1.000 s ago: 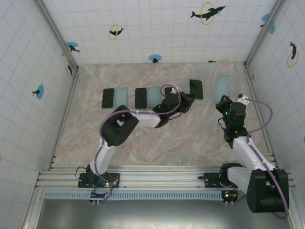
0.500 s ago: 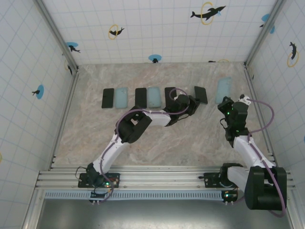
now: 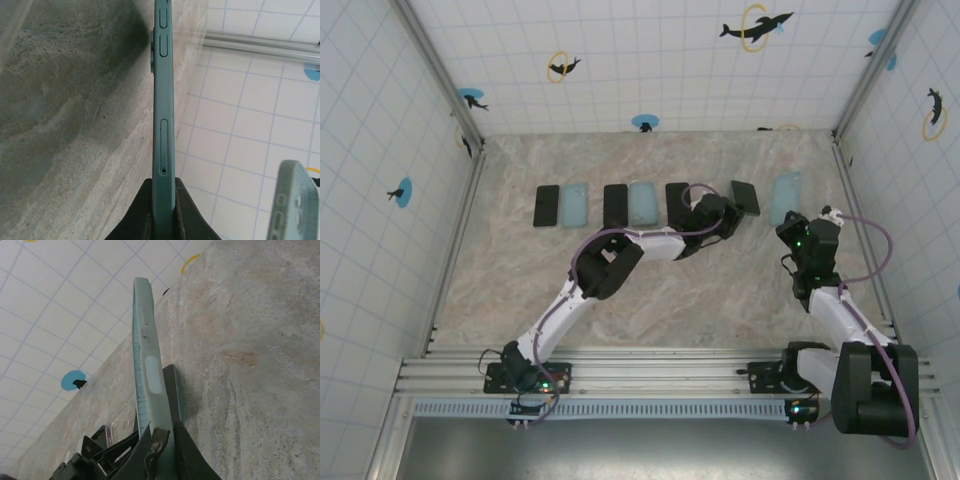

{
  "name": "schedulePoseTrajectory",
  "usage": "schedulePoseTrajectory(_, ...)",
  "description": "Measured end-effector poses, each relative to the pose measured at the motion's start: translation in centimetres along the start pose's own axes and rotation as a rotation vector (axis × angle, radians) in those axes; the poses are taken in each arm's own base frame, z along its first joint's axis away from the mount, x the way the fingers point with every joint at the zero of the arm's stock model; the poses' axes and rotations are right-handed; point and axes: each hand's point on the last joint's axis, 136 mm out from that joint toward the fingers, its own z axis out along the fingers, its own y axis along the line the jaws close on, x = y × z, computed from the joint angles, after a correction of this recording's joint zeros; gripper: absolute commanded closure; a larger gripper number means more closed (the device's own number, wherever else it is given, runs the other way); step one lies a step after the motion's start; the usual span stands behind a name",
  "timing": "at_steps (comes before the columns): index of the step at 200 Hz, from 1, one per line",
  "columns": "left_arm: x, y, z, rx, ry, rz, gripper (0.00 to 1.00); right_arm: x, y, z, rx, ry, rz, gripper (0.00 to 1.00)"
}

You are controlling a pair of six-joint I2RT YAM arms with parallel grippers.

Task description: Take the phone out of the phone case

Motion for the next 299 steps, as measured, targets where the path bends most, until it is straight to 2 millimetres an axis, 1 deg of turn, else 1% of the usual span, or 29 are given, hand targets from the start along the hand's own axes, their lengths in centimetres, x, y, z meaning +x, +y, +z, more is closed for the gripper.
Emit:
schedulePoseTrajectory(37, 0.0, -0.3, 0.9, 0.006, 0.002, -0.004, 0.88, -0.1, -0.5, 0.0, 0.005, 0.000, 0.012, 1.00)
schedulePoseTrajectory(53, 0.1, -0.2, 0.9, -0.001, 0.007, -0.008, 0.80, -0.1, -0.7, 0.0, 0.005, -0.002, 0.014, 1.00)
schedulePoseTrajectory(84, 0.4, 0.4, 0.9, -0.030, 0.027, -0.011, 0.61, 0.0, -0.7, 0.0, 0.002, -0.001, 0.018, 1.00)
schedulePoseTrajectory(105, 0.6, 0.8, 0.9, -0.044, 0.035, -0.013, 0.52, 0.0, -0.7, 0.0, -0.002, -0.003, 0.022, 1.00)
schedulePoseTrajectory(139, 0.8, 0.9, 0.9, -0.049, 0.048, -0.015, 0.48, 0.1, -0.8, 0.1, -0.002, -0.003, 0.031, 1.00)
schedulePoseTrajectory(159, 0.9, 1.1, 0.8, -0.054, 0.050, -0.015, 0.49, 0.3, -1.1, 0.1, 0.001, 0.001, 0.033, 1.00)
schedulePoseTrajectory(194, 1.2, 1.4, 0.4, -0.091, 0.043, -0.020, 0.46, 0.7, -1.3, 0.1, 0.003, 0.012, 0.039, 1.00)
schedulePoseTrajectory(227, 1.3, 2.3, -0.3, -0.145, 0.021, -0.045, 0.44, 0.8, -1.2, 0.1, -0.002, 0.018, 0.042, 1.00)
schedulePoseTrajectory(263, 1.8, 2.2, -0.5, -0.149, 0.024, -0.067, 0.41, 0.8, -1.2, 0.1, -0.003, 0.019, 0.043, 1.00)
schedulePoseTrajectory(269, 1.8, 2.3, -0.5, -0.150, 0.025, -0.070, 0.39, 0.8, -1.2, 0.1, -0.004, 0.019, 0.043, 1.00)
schedulePoseTrajectory(299, 2.0, 2.1, -0.8, -0.164, 0.024, -0.089, 0.38, 0.8, -1.2, 0.1, -0.003, 0.019, 0.042, 1.00)
